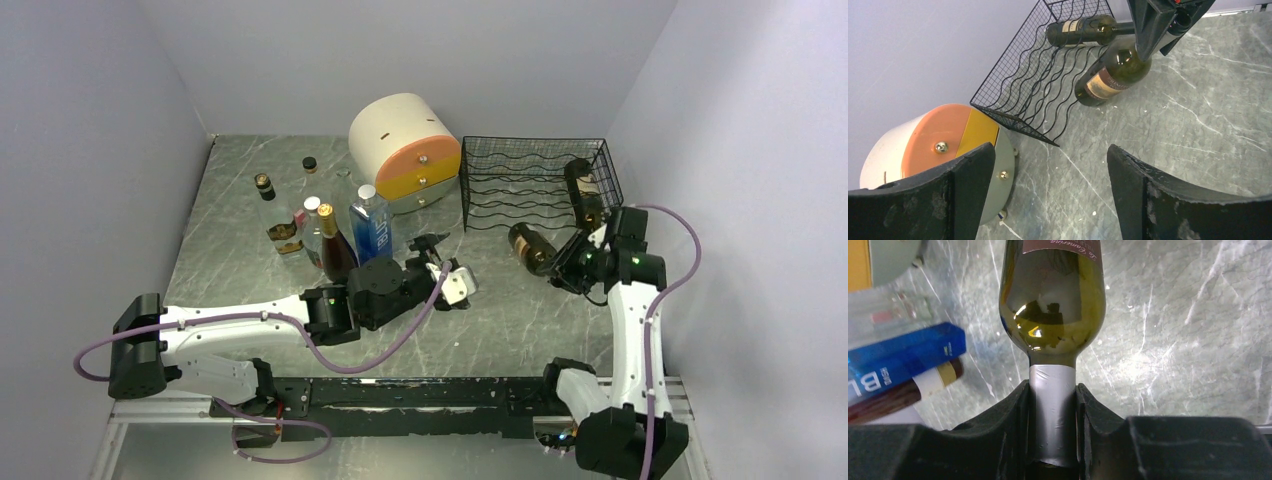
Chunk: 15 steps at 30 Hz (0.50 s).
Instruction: Take the wine bottle off the wine rack
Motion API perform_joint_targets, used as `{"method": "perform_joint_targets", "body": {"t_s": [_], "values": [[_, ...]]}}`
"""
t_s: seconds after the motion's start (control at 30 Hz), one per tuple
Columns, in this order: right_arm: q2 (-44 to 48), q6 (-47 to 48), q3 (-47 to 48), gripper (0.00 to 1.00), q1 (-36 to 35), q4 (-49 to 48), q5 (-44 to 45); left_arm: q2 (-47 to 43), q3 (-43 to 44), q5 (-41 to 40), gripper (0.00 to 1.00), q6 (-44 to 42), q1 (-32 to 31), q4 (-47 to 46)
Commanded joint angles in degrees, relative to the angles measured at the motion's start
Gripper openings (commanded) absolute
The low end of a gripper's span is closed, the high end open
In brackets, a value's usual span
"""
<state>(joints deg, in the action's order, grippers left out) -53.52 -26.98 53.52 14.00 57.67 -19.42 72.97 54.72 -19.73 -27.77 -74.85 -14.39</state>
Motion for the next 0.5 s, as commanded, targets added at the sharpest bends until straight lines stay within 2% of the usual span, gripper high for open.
{"method": "perform_joint_targets", "body": {"t_s": [0.0, 0.2, 0.47], "values": [[-3.0, 6.4, 5.3, 0.00, -3.4, 7.2, -2.4, 0.2, -0.6, -1.8, 0.88, -0.4, -0.4, -2.9], [-6.1, 10.5, 7.5, 0.00, -11.5, 8.6, -13.3, 1.6, -0.6, -0.8, 0.91, 0.0, -0.7, -2.5], [-7.4, 11.9, 10.5, 0.00, -21.2, 8.8, -15.1, 4.1, -0.8, 5.2, 0.93, -0.1, -1.7, -1.0]]}}
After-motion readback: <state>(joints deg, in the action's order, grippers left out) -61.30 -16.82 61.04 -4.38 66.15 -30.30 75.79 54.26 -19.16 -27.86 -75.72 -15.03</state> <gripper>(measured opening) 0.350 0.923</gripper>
